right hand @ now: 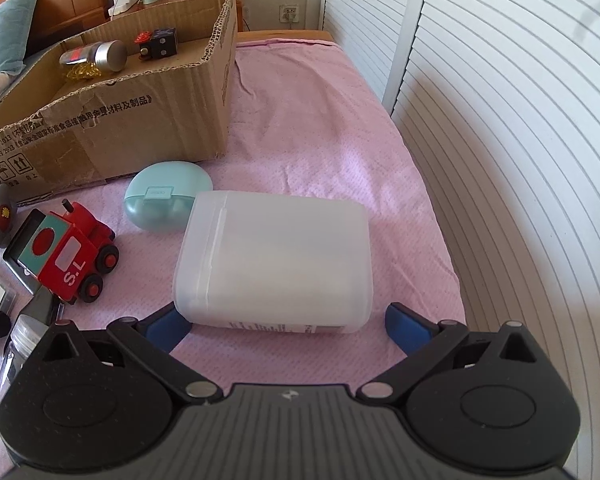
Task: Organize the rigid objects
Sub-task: 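Move the right tool to the frosted white container while the left tool approaches the card pack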
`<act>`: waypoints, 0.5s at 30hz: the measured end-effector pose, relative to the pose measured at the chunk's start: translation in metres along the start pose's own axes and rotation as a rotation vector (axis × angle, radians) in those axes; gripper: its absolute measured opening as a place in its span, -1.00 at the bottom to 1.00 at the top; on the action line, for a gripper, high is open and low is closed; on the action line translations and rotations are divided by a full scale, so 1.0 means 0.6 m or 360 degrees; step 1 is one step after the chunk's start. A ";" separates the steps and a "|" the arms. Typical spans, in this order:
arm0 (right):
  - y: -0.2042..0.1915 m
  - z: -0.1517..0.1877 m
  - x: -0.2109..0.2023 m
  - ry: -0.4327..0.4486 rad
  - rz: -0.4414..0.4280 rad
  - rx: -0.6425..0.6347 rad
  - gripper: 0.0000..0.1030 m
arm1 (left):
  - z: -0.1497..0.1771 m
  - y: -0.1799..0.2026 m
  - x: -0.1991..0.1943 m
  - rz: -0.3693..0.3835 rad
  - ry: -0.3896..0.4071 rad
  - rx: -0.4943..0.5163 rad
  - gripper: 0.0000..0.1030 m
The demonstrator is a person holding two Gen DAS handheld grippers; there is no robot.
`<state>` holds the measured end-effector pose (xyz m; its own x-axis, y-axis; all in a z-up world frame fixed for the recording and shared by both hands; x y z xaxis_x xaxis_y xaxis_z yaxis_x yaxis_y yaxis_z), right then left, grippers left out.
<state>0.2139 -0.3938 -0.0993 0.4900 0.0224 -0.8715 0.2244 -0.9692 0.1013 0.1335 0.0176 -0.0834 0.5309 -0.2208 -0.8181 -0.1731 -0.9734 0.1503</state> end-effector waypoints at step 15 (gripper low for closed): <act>-0.017 -0.044 0.010 -0.0074 -0.0006 -0.0031 1.00 | 0.027 -0.025 -0.021 -0.0059 0.0009 -0.0085 0.74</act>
Point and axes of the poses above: each gripper's, at about its wrist camera, not at the fingertips, and x roughly the way its jaws point, y to its right, z to its underside, the point moved 1 cm from there along x, roughly the way its jaws point, and after that the axes turned 13 degrees about -x, right-handed, at the moved point
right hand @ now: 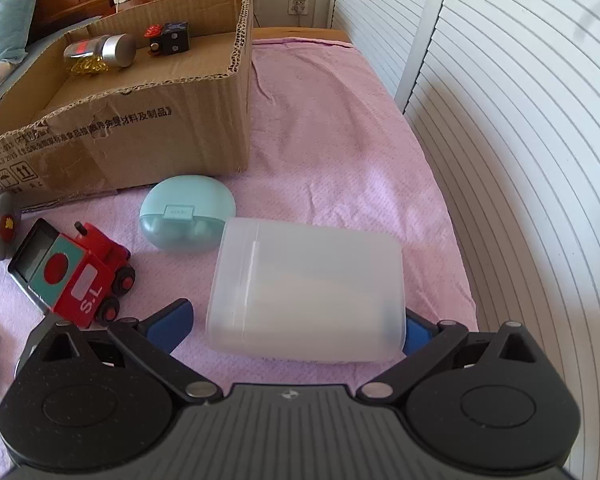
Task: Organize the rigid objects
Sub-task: 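Move the right tool to the frosted white container while the left tool approaches the card pack, then grasp the white container with the right tool while the left tool grasps the barcode card pack, then carry the white container into the box and open the right tool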
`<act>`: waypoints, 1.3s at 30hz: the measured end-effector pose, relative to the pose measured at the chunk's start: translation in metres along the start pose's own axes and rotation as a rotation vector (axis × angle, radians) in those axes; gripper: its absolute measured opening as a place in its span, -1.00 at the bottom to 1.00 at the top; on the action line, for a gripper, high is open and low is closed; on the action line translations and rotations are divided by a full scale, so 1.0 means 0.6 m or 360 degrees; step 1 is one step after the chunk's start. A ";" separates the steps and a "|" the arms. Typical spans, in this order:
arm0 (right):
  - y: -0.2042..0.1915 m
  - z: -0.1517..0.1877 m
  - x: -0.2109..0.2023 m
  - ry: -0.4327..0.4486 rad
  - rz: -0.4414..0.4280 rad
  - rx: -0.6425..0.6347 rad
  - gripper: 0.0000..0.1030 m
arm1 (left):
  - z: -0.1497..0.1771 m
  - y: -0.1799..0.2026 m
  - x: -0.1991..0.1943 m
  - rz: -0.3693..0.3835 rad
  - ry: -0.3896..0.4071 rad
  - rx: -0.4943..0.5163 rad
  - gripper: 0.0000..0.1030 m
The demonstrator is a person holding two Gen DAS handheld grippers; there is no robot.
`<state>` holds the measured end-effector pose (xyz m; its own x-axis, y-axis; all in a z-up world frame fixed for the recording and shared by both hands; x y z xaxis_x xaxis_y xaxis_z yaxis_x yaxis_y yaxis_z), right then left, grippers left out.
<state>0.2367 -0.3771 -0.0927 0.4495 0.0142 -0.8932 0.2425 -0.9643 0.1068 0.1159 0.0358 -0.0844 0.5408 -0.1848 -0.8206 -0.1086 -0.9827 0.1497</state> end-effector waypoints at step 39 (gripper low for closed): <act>0.003 -0.094 -0.136 0.0294 -0.0183 -0.0430 0.69 | -0.083 0.009 -0.087 0.0124 0.0031 0.0214 0.73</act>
Point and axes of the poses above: each gripper's, at about its wrist camera, not at the fingertips, and x roughly the way its jaws point, y to its right, z to its underside, the point moved 1 cm from there along x, roughly the way its jaws point, and after that the axes turned 13 degrees about -x, right-handed, at the moved point
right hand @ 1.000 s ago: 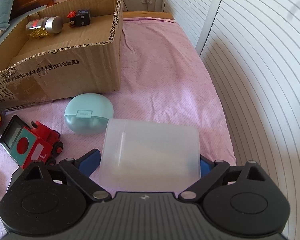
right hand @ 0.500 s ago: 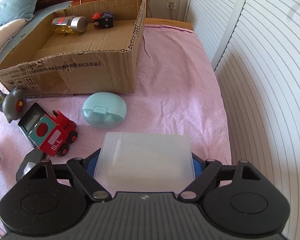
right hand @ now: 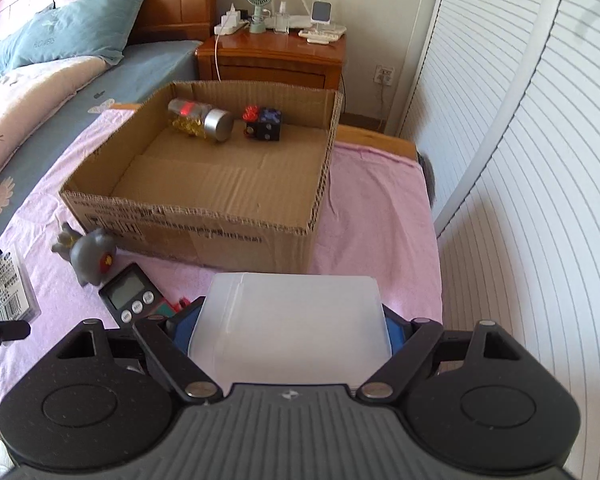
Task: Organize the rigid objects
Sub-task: 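Carry the white container into the box and open the right tool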
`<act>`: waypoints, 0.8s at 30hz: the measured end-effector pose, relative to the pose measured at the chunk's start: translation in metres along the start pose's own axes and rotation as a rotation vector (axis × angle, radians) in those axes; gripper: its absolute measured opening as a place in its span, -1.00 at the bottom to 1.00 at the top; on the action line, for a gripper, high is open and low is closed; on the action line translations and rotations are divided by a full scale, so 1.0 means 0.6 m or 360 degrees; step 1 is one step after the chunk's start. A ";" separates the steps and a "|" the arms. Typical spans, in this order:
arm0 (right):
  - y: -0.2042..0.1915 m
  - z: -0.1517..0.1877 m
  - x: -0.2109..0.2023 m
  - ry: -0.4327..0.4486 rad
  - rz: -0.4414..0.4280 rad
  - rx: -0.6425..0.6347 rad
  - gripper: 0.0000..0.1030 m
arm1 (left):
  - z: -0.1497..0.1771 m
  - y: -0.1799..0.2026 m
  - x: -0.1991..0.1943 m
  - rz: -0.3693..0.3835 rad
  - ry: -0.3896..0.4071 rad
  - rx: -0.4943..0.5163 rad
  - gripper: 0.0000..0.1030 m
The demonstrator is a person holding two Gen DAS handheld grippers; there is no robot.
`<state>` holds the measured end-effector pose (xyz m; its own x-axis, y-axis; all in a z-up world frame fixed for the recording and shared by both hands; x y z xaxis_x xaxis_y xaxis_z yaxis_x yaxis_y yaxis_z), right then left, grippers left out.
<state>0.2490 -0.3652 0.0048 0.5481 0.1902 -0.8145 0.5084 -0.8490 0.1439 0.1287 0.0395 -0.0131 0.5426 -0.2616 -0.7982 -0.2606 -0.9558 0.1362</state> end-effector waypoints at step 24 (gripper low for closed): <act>-0.016 -0.180 0.117 0.0176 -0.0153 -0.0106 1.00 | -0.088 -0.034 -0.010 -0.0093 0.0147 -0.0033 0.73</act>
Point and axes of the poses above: each gripper's, at about its wrist camera, not at the fingertips, and x roughly the way its jaws point, y to its right, z to its underside, the point moved 1 cm from there along x, roughly the way its jaws point, and after that the axes turned 13 degrees about -x, right-handed, at the moved point
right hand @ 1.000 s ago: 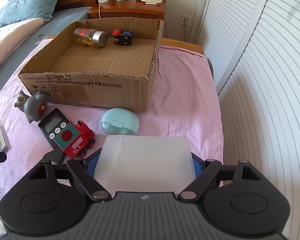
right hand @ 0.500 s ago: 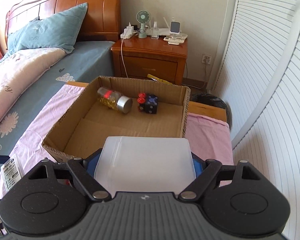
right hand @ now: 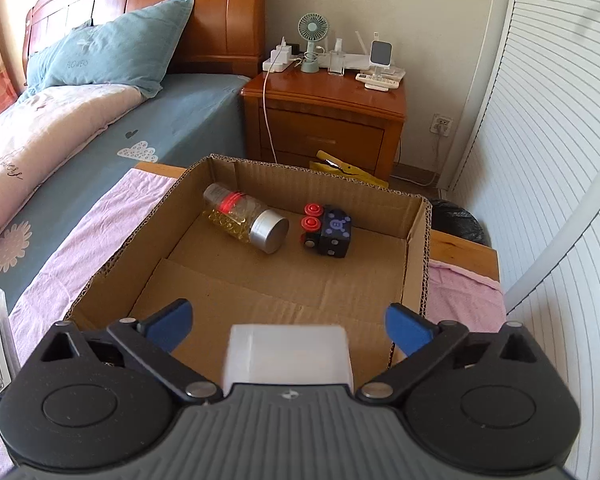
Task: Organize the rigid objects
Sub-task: 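Carry the white container into the box and open the right tool, then carry the barcode card pack into the box and open the left tool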
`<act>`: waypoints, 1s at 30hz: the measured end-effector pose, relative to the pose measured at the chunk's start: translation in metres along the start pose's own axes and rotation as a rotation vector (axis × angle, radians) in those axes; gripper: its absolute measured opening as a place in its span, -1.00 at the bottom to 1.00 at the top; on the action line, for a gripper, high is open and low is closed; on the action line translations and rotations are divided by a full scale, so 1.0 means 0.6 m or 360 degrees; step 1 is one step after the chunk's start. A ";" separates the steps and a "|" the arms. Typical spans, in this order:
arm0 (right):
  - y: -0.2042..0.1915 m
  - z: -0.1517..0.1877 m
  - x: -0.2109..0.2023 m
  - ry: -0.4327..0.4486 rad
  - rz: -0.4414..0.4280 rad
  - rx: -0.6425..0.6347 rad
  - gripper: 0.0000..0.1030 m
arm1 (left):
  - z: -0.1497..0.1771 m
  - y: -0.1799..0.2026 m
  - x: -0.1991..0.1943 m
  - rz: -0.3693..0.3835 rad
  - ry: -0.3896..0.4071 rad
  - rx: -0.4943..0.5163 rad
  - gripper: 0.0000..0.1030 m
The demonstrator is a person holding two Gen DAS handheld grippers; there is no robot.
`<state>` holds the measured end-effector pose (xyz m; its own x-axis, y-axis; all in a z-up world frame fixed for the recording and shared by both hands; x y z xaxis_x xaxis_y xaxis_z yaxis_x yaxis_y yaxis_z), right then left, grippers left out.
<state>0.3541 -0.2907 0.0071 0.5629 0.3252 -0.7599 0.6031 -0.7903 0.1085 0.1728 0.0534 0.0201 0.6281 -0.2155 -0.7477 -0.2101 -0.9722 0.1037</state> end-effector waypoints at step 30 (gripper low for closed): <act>0.021 0.113 -0.108 -0.0097 0.0126 0.0238 1.00 | -0.153 0.051 0.172 0.0048 -0.0052 -0.0055 0.81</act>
<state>0.2868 -0.3571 0.0140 0.5672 0.2305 -0.7907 0.4651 -0.8819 0.0765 0.3000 -0.0070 0.0066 0.5968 -0.2420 -0.7650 -0.2022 -0.9680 0.1485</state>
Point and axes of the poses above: each gripper's, at about its wrist camera, not at the fingertips, and x roughly the way its jaws point, y to its right, z to its underside, the point moved 1 cm from there along x, roughly the way its jaws point, and after that the axes turned 13 degrees about -x, right-handed, at the moved point
